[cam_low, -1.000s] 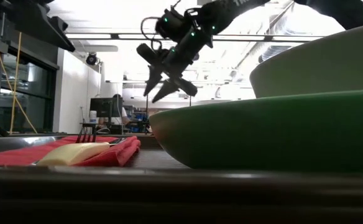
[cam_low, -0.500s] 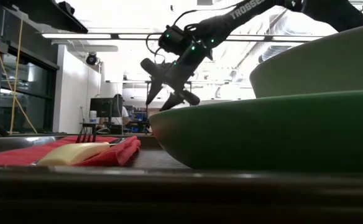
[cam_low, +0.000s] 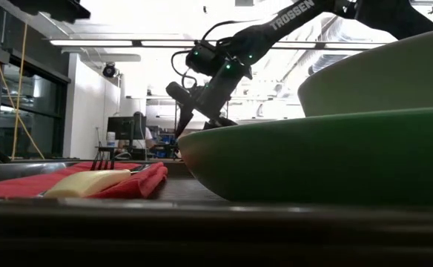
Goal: Set up tray
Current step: Put the blue spoon on top of the red napkin to the left of the blue fork
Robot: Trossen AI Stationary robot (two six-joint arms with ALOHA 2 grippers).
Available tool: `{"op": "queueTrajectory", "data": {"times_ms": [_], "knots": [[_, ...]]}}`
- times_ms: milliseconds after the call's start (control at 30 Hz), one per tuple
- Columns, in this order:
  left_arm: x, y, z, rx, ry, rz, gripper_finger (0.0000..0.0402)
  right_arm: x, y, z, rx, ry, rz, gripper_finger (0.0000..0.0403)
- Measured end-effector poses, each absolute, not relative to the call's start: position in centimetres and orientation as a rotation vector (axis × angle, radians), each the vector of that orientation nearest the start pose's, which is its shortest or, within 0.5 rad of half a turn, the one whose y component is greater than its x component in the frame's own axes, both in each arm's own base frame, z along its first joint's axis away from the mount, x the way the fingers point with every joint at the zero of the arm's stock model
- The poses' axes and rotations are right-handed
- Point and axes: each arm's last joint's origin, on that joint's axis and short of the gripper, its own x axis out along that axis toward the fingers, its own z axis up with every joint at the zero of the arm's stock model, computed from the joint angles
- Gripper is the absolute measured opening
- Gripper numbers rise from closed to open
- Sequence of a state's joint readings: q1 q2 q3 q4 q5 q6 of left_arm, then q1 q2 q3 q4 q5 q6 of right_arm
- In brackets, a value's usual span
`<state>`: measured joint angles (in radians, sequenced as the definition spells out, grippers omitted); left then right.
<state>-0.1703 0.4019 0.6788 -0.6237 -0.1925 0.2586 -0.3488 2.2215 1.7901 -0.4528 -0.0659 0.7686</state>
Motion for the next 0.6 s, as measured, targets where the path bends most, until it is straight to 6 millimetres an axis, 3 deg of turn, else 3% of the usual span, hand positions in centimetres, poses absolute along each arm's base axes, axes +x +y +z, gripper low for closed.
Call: {"op": "queueTrajectory", "data": {"times_ms": [333,467,600], "knots": [[6.0,-0.4,30.0,0.316,0.281,0.01,0.0172,46.6,-15.8,19.4,0.93,0.694,-0.549,0.0204],[5.9,-0.3,29.7,0.327,0.318,0.05,0.0172,46.5,-15.0,21.7,0.93,0.634,-0.56,0.0203],[6.2,-0.2,29.4,0.337,0.312,0.073,0.0172,44.6,-14.6,24.9,0.874,0.621,-0.678,0.0193]]}}
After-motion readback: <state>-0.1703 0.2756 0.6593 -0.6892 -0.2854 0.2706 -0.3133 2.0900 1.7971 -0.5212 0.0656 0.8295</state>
